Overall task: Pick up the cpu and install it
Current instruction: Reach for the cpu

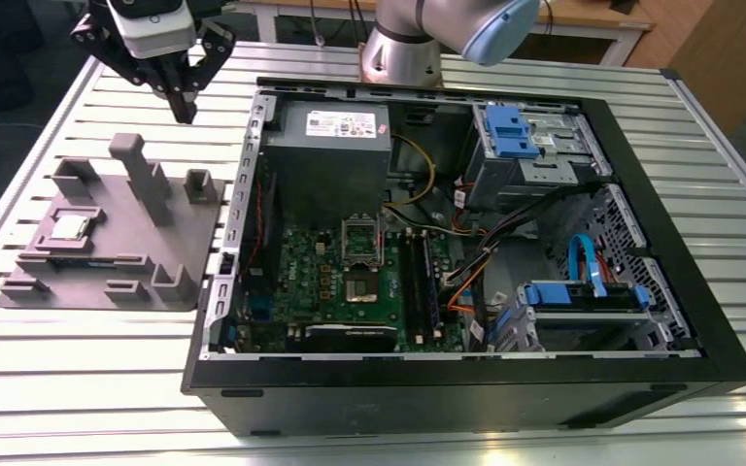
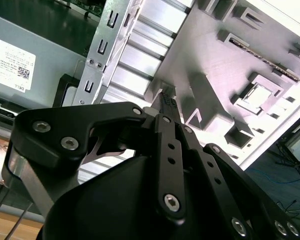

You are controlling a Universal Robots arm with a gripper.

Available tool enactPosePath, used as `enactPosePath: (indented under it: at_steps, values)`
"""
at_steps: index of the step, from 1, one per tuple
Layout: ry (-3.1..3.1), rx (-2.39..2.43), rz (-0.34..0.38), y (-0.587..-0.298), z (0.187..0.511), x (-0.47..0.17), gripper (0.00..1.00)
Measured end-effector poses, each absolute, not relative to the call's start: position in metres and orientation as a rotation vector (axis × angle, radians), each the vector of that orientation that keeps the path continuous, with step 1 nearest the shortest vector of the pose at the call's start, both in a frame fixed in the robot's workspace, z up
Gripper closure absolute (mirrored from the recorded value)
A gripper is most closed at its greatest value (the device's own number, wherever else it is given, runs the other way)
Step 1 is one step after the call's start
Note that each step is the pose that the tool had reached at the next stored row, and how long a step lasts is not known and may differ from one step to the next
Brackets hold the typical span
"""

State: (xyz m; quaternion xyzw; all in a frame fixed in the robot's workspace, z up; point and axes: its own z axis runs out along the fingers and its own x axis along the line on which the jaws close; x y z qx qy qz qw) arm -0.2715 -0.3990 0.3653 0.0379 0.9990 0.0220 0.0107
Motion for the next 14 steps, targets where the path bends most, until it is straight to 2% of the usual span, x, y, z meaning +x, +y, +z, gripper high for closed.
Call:
enactPosePath:
  at_steps: [14]
  values:
    - [3.117,0.118,0.069,-0.3990,0.3650,-0.2754,0.89]
